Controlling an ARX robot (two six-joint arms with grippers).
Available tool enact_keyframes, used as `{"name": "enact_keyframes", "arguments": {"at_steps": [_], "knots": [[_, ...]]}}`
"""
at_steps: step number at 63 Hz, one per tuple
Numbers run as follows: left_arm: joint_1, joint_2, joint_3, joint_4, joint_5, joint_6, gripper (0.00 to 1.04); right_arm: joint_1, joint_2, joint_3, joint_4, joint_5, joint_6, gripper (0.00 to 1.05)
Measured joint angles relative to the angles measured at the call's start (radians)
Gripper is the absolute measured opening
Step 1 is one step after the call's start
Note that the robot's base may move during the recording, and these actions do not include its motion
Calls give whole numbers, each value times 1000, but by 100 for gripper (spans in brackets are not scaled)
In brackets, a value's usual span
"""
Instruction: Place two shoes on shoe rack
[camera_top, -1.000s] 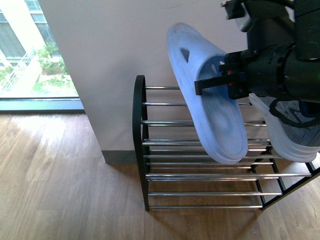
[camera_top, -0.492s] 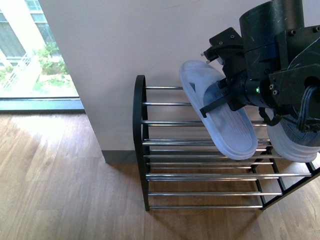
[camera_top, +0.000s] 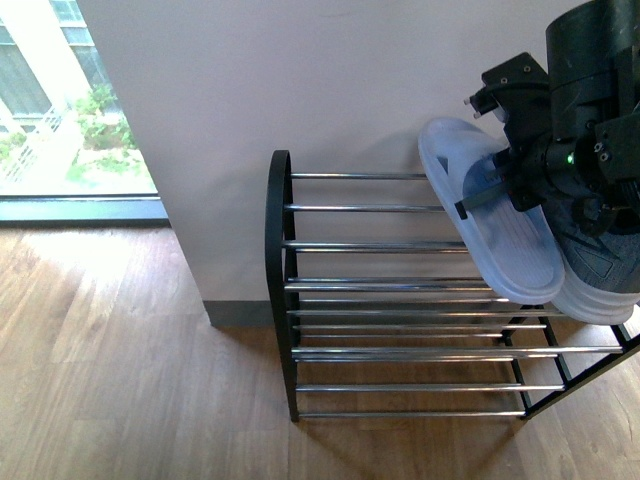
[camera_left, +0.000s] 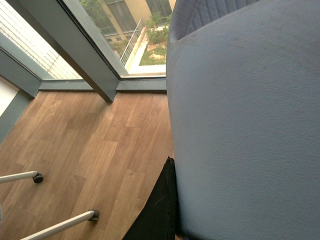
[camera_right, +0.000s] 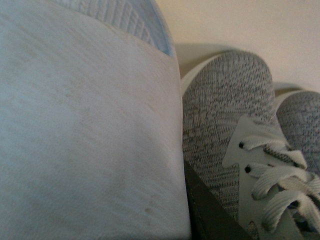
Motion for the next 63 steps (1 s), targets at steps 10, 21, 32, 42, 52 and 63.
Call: {"name": "enact_keyframes", "arguments": {"at_steps": [10,21,32,42,52,63], "knots": [[0,0,0,0,0,0,2,-6,56,-5,35,35,14,1],[0,0,0,0,0,0,2,-7,112,-5,124,74,-46,1],[0,0,0,0,0,0,2,-10,109,-6,119,60,-73,9],[0,0,0,0,0,0,2,-18,64,-40,97,-8,-72,32],[0,0,0,0,0,0,2,-26,-32,-86,61,-45,-73,54],[0,0,0,0,0,0,2,-78,-204,-122,-29,-105,-86,84]]}}
